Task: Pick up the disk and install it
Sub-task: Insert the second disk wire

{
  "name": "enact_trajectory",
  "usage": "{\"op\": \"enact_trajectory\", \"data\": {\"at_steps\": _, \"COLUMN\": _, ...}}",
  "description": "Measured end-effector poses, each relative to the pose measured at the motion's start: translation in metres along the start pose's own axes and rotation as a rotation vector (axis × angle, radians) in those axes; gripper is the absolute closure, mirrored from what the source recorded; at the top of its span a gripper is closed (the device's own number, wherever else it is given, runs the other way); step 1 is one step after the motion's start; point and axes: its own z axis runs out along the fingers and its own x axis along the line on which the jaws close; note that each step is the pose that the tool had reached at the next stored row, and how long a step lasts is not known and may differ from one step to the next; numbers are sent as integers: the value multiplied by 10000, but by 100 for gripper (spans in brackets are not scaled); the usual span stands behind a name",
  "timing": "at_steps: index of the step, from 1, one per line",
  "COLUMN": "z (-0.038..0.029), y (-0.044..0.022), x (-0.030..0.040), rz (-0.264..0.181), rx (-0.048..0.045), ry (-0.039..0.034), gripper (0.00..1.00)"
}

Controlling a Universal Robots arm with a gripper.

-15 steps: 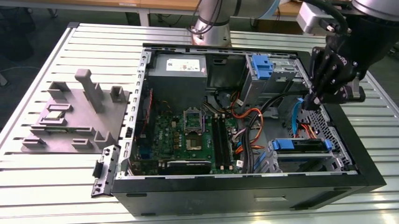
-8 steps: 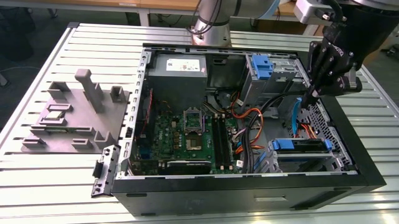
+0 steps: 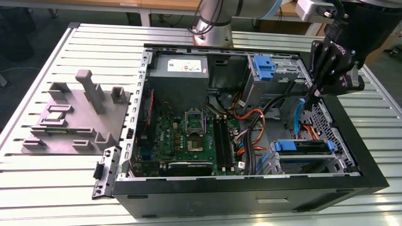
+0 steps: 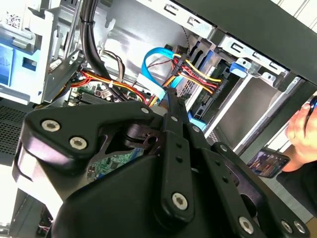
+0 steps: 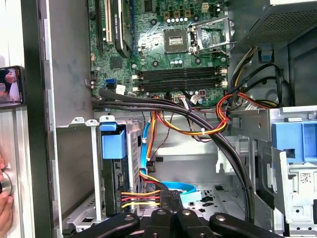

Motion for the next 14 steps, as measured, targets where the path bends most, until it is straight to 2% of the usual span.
{"op": "enact_trajectory", "data": {"at_steps": 6, "z": 1, "y": 1, "x": -12, "rz": 0, "rx": 3, "ry": 40, "gripper": 89}}
{"op": "enact_trajectory", "data": {"at_steps": 7, "z": 0, "y": 1, "x": -15, "rz": 0, "rx": 3, "ry": 47, "gripper": 83}}
{"op": "enact_trajectory", "data": {"at_steps": 14, "z": 8, "y": 2, "x": -30, "rz": -1, "rx": 8, "ry": 114, "gripper": 82}}
